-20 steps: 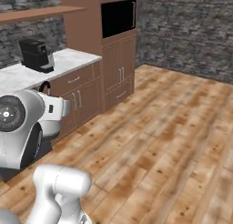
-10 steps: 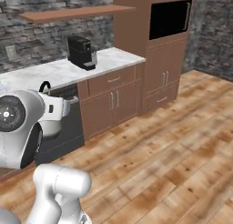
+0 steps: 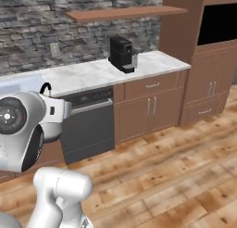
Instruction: Open the cabinet, pick the kettle from the cabinet, and place it in the sink.
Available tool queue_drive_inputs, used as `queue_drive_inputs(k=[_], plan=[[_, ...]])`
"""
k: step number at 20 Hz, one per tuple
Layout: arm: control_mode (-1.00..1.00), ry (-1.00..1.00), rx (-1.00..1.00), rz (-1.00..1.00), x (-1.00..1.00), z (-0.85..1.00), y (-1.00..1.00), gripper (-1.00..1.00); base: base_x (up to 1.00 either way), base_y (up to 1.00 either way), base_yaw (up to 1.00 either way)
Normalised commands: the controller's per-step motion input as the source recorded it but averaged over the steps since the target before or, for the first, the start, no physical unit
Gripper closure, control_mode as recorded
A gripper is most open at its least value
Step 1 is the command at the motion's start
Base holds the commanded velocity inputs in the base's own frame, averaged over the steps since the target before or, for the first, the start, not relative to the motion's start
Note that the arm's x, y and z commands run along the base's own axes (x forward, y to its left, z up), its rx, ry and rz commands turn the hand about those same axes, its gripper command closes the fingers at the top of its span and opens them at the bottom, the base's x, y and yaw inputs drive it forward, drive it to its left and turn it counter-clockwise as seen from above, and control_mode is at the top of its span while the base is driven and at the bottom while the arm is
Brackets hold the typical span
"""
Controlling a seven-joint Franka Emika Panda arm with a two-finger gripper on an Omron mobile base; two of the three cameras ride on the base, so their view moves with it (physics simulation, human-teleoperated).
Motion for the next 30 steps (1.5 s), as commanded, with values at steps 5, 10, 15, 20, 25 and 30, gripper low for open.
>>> queue_drive_inputs(k=[5, 10, 15, 20, 25, 30], plan=[[1.00, 0.00, 0.00, 0.00, 0.00, 0.00, 0.00, 1.00, 0.44, 0.12, 0.29], [1.00, 0.00, 0.00, 0.00, 0.00, 0.00, 0.00, 1.00, 0.46, 0.13, 0.27], [1.00, 0.00, 0.00, 0.00, 0.00, 0.00, 0.00, 1.00, 0.48, 0.14, 0.25], [1.00, 0.00, 0.00, 0.00, 0.00, 0.00, 0.00, 1.00, 0.47, 0.14, 0.25], [1.00, 0.00, 0.00, 0.00, 0.00, 0.00, 0.00, 1.00, 0.46, 0.15, 0.27], [1.00, 0.00, 0.00, 0.00, 0.00, 0.00, 0.00, 1.00, 0.38, 0.25, 0.22]])
